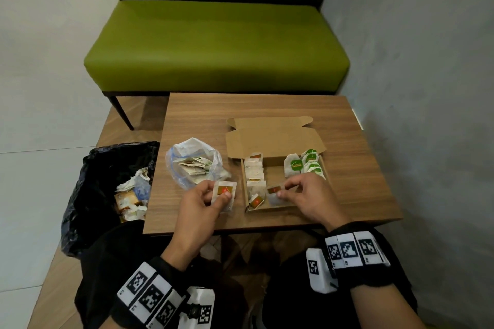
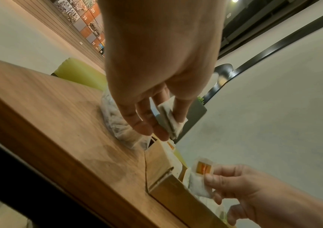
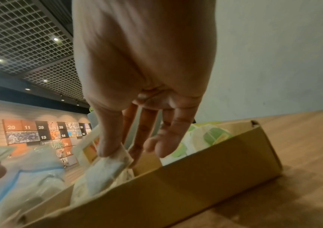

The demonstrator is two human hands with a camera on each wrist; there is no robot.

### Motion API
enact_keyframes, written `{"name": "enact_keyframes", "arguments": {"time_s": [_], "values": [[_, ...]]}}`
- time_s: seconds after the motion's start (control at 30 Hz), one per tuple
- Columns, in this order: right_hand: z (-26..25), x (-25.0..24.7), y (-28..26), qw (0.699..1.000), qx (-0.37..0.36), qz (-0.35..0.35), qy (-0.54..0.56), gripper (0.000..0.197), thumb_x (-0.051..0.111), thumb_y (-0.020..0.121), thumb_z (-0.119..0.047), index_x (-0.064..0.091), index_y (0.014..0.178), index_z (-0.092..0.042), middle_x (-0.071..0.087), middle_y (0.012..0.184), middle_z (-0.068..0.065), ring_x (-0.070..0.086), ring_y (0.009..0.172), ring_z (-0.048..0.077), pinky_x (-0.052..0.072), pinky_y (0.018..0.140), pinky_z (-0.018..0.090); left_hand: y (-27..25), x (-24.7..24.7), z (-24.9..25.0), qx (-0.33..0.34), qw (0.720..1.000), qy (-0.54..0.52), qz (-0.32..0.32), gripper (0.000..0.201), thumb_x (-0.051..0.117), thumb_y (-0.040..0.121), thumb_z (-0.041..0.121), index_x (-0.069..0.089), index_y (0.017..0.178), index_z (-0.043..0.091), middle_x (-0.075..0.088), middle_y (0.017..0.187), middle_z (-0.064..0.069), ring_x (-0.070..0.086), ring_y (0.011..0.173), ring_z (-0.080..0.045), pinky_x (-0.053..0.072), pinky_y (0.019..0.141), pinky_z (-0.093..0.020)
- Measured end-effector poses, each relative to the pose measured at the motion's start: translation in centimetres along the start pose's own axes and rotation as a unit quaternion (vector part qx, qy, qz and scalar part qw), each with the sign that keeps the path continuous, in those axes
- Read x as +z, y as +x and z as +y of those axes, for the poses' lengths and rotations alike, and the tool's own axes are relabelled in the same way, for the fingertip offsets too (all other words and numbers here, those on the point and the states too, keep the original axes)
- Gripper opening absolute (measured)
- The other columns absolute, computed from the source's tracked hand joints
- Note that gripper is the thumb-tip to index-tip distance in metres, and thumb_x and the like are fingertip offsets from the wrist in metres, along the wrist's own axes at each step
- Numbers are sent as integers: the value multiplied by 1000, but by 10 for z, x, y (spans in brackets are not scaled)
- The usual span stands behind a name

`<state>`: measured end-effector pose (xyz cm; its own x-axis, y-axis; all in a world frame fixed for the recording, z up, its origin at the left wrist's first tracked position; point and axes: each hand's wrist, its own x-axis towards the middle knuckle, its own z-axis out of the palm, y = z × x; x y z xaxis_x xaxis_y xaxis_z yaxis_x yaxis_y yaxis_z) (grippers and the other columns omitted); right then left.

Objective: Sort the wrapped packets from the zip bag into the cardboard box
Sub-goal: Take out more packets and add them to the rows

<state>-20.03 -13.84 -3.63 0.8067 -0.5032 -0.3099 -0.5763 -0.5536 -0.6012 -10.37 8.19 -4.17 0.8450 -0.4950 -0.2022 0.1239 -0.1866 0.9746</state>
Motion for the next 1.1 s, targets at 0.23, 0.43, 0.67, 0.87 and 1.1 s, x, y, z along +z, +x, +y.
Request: {"name": "enact_keyframes", "arguments": {"time_s": [0.23,0.43,0.67,0.87,1.1], "values": [[-15,19,10,991,-25,-34,-127,16,75,82,-45,75,92,-33,66,87,-16,58,87,7,43,70,27,-1,4,4,2,1000,-17,-2,10,65,92,9,67,102,9,77,81,-5,71,69,-6,47,56,-12],[-20,28,17,986,-25,8,-167,17,76,81,-46,74,90,-32,71,86,-13,64,86,11,49,72,27,-2,4,1,-5,1000,-24,6,10,65,92,9,67,102,8,77,80,-6,72,72,-9,49,59,-14],[-24,26,22,984,-33,22,-176,14,76,82,-43,74,86,-30,72,83,-11,64,86,10,53,76,29,-3,7,-5,-14,1000,-9,-13,8,67,91,11,66,99,11,77,83,-6,74,81,-19,57,72,-30],[-28,32,25,985,-30,29,-169,15,74,83,-44,73,81,-29,71,81,-12,65,83,11,51,73,29,-3,15,-3,-21,999,-6,-41,9,68,89,9,67,98,9,77,83,-7,74,81,-21,59,73,-32],[-24,18,14,992,-44,89,-72,20,70,84,-46,75,97,-31,72,85,-17,65,81,3,57,74,31,0,21,-3,-40,997,-48,-40,10,72,87,10,71,97,11,76,92,-1,72,85,-11,53,65,-20]]}}
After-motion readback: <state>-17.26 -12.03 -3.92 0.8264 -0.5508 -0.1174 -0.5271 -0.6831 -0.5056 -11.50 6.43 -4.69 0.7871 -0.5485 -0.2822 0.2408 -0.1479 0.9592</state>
